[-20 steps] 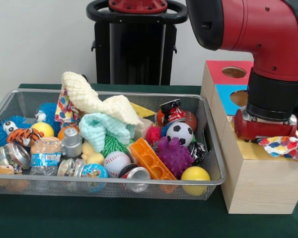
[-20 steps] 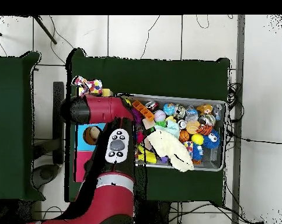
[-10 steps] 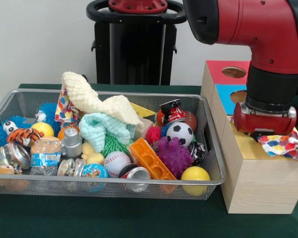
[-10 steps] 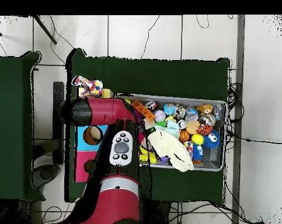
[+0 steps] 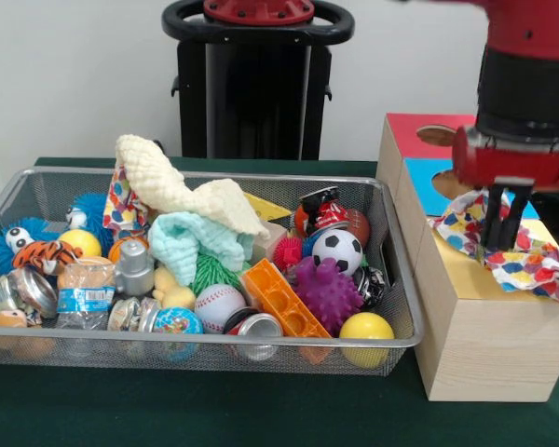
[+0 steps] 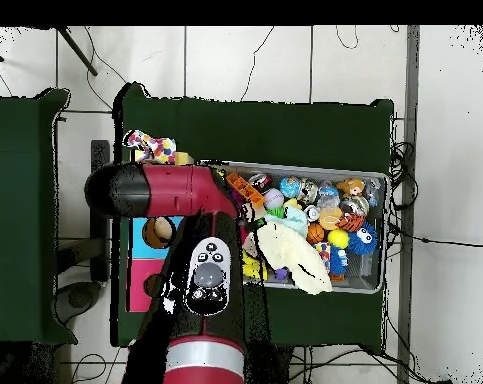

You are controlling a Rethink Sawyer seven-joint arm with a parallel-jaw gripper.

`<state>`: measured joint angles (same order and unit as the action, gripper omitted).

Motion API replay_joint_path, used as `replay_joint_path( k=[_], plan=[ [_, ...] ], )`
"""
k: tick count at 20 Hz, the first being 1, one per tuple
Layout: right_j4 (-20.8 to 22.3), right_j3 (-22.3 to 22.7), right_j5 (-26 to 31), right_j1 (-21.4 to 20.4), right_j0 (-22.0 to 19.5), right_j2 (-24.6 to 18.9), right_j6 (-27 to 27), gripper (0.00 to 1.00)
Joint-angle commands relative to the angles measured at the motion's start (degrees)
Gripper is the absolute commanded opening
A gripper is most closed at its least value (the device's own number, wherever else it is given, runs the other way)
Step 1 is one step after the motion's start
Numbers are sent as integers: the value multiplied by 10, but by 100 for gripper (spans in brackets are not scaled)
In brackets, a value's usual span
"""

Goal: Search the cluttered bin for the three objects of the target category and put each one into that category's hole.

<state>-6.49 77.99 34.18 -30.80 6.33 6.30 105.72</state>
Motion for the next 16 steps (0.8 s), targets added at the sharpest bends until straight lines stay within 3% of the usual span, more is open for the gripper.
replay_joint_path(
  k=[1,9,16],
  plan=[
    [-9,48,63,-63,-35,-30,43,0],
    [-4,28,26,-38,-46,-42,51,0],
    [7,-29,11,3,-47,-36,56,0]
  ],
)
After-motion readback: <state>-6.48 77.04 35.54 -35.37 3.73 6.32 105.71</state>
